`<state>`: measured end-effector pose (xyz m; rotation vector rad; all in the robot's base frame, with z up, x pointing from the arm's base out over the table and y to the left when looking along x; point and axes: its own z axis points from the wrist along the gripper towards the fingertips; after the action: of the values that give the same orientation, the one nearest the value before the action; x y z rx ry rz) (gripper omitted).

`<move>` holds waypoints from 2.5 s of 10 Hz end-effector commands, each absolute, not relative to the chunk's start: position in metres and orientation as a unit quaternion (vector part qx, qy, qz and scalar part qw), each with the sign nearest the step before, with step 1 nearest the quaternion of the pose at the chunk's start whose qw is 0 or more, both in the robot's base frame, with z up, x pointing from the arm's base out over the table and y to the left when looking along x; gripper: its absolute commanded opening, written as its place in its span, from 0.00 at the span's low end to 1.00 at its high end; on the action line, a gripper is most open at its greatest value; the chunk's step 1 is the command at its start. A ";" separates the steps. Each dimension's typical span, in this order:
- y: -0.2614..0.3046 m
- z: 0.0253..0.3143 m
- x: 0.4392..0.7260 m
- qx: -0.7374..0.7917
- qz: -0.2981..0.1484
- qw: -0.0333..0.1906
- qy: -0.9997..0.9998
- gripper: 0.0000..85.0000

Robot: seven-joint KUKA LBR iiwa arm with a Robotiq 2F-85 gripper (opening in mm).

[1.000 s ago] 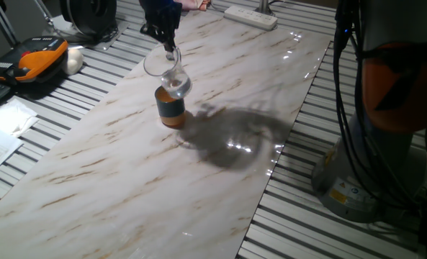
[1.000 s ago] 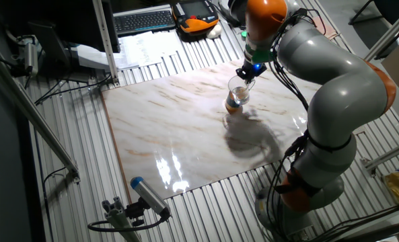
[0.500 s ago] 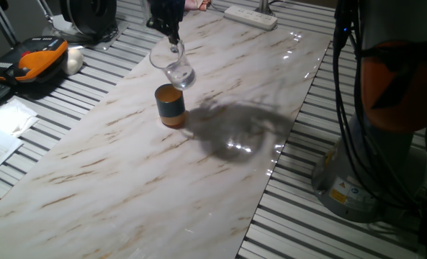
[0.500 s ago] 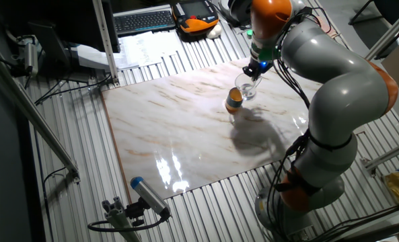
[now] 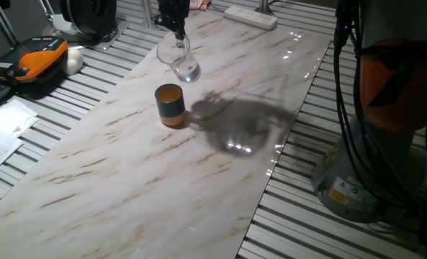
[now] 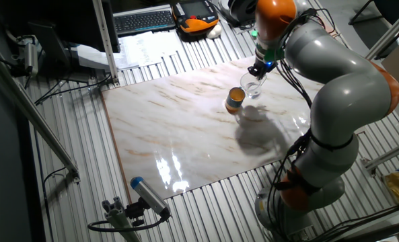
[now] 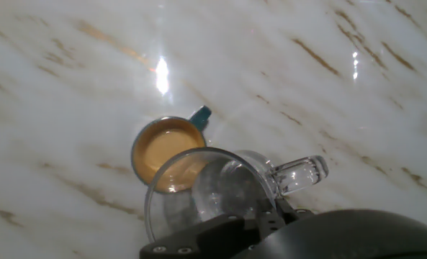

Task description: Pour the water from one cup into another empty cup

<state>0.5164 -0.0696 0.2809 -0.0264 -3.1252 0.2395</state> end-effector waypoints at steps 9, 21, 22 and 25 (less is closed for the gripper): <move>-0.102 0.250 0.534 0.003 0.064 -0.005 -0.998 0.00; -0.109 0.216 0.556 0.009 0.058 -0.013 -0.998 0.00; -0.109 0.215 0.557 0.009 0.060 -0.014 -0.998 0.00; -0.109 0.214 0.557 0.011 0.066 -0.017 -0.998 0.00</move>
<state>0.5575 -0.1089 0.2134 0.0343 -3.1692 0.2147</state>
